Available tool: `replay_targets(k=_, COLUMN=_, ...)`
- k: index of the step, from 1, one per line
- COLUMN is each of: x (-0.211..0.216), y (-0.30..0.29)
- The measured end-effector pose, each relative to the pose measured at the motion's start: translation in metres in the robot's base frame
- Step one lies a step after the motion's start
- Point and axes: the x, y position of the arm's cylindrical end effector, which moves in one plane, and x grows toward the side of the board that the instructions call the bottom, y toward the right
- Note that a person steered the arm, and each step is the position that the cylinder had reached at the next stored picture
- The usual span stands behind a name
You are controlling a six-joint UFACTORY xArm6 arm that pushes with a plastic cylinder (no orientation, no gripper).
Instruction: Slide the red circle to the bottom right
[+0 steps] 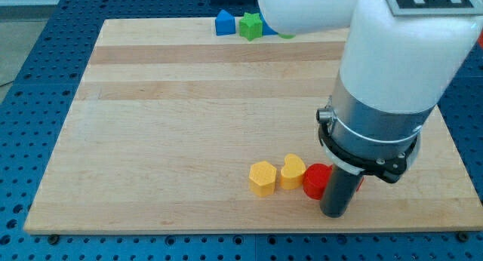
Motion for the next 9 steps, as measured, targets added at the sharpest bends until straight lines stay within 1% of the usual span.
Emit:
replay_targets(k=2, x=0.0, y=-0.013)
replay_targets(k=3, x=0.006, y=-0.039)
replay_targets(k=4, x=-0.011, y=-0.039)
replay_targets(k=5, x=-0.041, y=-0.035)
replay_targets(k=6, x=-0.048, y=-0.032)
replay_targets(k=7, x=-0.017, y=-0.032)
replay_targets(k=8, x=-0.019, y=-0.021)
replay_targets(k=9, x=-0.048, y=-0.008)
